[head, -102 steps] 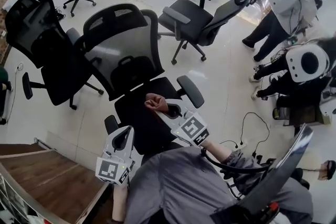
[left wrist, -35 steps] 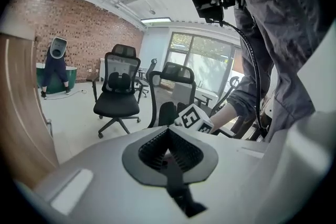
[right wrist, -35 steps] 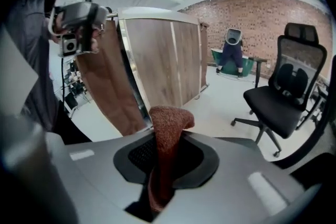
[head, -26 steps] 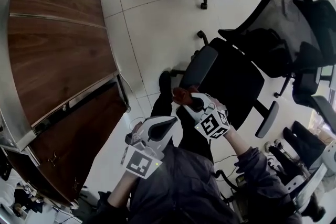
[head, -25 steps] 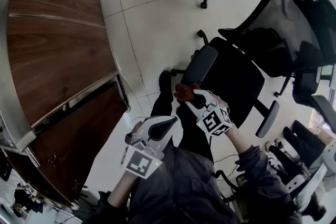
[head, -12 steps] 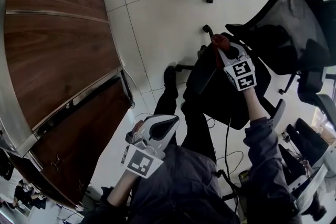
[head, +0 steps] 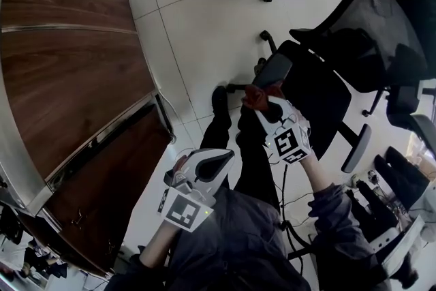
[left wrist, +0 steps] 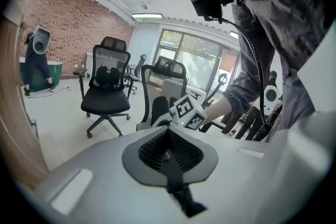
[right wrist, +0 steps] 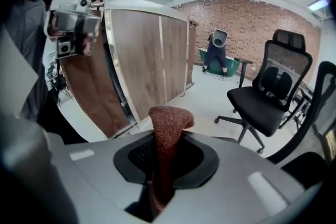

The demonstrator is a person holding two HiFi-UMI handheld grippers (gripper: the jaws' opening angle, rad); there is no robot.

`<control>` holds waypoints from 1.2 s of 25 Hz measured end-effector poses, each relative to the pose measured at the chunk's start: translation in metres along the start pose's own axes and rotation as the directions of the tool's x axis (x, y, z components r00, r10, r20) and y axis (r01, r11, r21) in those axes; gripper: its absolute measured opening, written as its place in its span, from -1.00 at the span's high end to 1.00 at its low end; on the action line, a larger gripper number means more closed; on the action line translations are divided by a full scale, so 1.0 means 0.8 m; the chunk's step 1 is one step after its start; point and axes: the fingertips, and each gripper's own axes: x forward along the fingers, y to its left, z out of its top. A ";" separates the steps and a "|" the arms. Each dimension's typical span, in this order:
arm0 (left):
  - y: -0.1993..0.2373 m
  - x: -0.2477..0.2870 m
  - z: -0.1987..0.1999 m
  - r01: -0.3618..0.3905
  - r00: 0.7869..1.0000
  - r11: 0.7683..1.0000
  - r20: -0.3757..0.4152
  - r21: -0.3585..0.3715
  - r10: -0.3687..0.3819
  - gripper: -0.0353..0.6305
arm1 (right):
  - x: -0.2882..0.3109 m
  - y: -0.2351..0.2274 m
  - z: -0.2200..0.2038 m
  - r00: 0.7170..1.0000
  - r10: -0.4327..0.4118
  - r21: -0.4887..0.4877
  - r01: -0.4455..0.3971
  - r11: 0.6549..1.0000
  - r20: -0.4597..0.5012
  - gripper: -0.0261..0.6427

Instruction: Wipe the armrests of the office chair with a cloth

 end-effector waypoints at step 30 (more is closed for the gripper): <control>-0.009 0.002 -0.015 0.118 0.991 0.991 -0.064 0.061 -0.114 0.85 | -0.046 -0.158 -0.087 0.927 -0.374 0.440 0.341 0.831 -0.011 0.74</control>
